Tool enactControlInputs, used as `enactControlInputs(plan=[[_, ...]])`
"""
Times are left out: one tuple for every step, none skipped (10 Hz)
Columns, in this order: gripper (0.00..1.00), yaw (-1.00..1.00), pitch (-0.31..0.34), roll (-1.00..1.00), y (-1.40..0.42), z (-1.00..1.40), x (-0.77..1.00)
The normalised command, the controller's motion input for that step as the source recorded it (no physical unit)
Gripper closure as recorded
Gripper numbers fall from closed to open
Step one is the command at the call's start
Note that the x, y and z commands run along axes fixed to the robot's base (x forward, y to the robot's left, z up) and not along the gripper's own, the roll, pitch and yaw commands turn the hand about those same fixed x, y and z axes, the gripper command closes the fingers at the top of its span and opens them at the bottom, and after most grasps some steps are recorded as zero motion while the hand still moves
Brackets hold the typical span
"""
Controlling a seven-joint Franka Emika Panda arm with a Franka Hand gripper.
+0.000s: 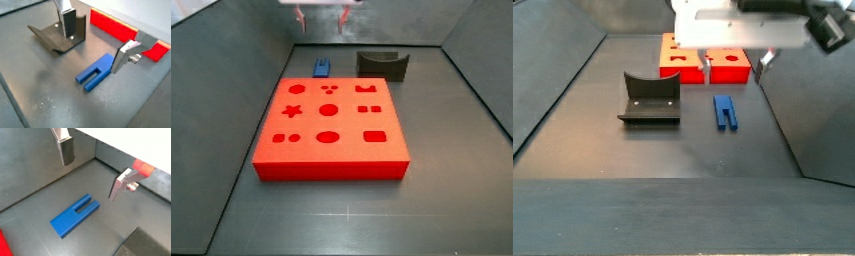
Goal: Pick up the square-circle object. Move up. Rotate the square-circle object. Place the square-circle object on the fixture. Regrasp the square-circle object. Move to above the board. Insert the square-circle object.
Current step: Rotate the square-circle object.
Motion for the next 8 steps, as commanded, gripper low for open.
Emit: enactControlInputs(plan=[[0.00,1.00,0.001,0.00,0.00,-0.19,0.00],[0.00,1.00,0.001,0.00,0.00,-0.28,0.00],[0.00,1.00,-0.001,0.00,0.01,-0.22,0.05],[0.00,1.00,-0.001,0.00,0.00,-0.11,0.04],[0.00,1.00,-0.001,0.00,0.00,-0.06,0.03],[0.00,1.00,-0.001,0.00,0.00,-0.06,0.03],[0.00,1.00,-0.001,0.00,0.00,-0.05,0.03],[0.00,1.00,-0.001,0.00,0.00,-0.05,0.03]])
